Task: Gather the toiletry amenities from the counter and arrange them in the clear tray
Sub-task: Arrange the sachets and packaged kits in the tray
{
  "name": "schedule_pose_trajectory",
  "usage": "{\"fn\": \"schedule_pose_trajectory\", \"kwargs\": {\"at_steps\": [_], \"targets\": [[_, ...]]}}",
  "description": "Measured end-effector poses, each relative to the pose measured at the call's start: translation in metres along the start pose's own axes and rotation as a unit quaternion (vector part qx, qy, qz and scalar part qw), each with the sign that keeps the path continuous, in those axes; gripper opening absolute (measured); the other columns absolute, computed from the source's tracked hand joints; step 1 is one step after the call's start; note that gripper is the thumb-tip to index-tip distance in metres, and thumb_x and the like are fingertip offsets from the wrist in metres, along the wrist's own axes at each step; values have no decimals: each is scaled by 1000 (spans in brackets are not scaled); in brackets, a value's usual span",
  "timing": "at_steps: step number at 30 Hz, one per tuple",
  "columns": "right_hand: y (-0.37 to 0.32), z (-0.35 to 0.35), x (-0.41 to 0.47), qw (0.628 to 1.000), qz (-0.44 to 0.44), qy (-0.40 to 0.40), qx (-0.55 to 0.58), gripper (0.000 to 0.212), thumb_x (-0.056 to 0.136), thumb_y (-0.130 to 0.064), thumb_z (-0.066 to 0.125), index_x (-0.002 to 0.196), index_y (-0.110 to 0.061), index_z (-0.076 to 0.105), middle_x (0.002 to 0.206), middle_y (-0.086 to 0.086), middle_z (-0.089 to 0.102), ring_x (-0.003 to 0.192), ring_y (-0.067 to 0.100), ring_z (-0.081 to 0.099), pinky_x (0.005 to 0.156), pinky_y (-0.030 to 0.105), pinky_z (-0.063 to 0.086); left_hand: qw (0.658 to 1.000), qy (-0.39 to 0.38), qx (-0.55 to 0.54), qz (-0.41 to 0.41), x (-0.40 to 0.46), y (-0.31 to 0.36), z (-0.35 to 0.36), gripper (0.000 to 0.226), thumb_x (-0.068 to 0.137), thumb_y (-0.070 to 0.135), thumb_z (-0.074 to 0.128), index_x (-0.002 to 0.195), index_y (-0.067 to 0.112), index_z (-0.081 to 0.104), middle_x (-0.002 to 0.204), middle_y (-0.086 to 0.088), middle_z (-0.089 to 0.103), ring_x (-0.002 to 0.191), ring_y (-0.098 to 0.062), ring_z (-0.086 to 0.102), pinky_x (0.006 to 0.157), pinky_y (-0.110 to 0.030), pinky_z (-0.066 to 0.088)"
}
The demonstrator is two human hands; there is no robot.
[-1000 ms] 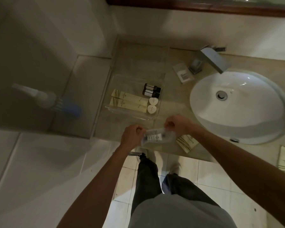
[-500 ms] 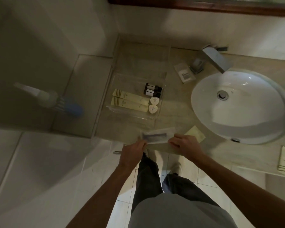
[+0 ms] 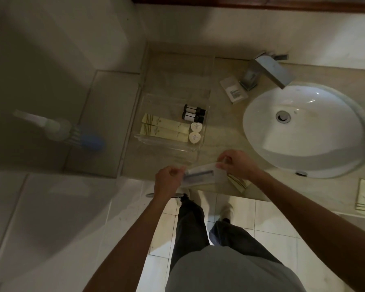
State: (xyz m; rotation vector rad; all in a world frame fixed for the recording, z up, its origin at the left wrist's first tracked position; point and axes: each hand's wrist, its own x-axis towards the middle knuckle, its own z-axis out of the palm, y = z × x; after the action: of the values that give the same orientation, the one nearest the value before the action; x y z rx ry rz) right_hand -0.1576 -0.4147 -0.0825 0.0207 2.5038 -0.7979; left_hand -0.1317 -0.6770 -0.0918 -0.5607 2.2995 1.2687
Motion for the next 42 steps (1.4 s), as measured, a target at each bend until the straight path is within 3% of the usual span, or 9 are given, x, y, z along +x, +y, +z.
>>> {"fn": "schedule_pose_trajectory", "kwargs": {"at_steps": [5,11,16,18,22,27,30,35,42], "targets": [[4,10,2,1000,15,6,1,12,91,-33,66,90,-23,71,84,-7,61,79,14,57,67,28,40,998,-34,-31,-50,3,-12,-2,30,85,33,70,82,3,75,77,-14,70,68,-14,57,64,-29,44],[0,17,-6,997,28,58,47,10,92,-32,65,83,-29,67,80,-8,62,73,12,57,60,21,36,993,-82,-66,-46,-4,-3,-7,11,86,20,72,88,10,76,80,-8,72,69,-14,65,53,-12,49],[-26,-2,2,988,35,87,126,17,95,-32,62,89,-19,71,80,-6,64,73,11,59,63,24,41,999,-23,-31,14,13,28,-36,9,86,30,72,78,26,75,74,-5,72,62,-10,59,58,-27,47],[-51,-16,16,985,31,87,148,17,96,-32,61,91,-20,72,80,-5,66,73,9,61,63,23,42,999,18,-21,36,30,49,-57,17,87,35,70,80,21,76,71,-5,71,60,-9,57,55,-23,44],[-109,-37,73,984,47,114,126,24,94,-35,59,86,-19,75,76,0,71,63,11,62,56,24,47,994,104,-3,38,89,88,-100,10,79,20,71,78,13,77,56,7,60,56,-5,55,48,-18,42],[-157,-34,135,966,125,174,144,26,81,-22,61,62,-5,68,55,4,63,46,15,54,49,30,51,986,148,51,-51,161,107,-126,38,66,43,75,84,10,77,76,-7,74,68,-22,72,62,-41,62],[-168,-26,153,960,155,194,128,26,80,-23,61,62,-6,69,58,5,65,52,19,62,52,28,50,981,158,101,-51,183,119,-127,36,71,42,78,87,10,77,81,-6,75,69,-23,72,60,-33,59],[-169,-15,173,954,158,240,80,29,83,-29,60,68,-10,74,56,4,66,52,18,63,54,29,54,963,176,203,-35,203,127,-122,46,67,49,75,92,10,74,91,-10,74,81,-27,72,68,-39,61],[-167,-7,175,958,124,260,-3,23,88,-31,61,80,-18,78,66,2,72,57,21,66,55,29,52,929,156,333,45,197,135,-116,28,89,24,57,105,3,69,105,-17,70,97,-35,67,79,-40,56]]}}
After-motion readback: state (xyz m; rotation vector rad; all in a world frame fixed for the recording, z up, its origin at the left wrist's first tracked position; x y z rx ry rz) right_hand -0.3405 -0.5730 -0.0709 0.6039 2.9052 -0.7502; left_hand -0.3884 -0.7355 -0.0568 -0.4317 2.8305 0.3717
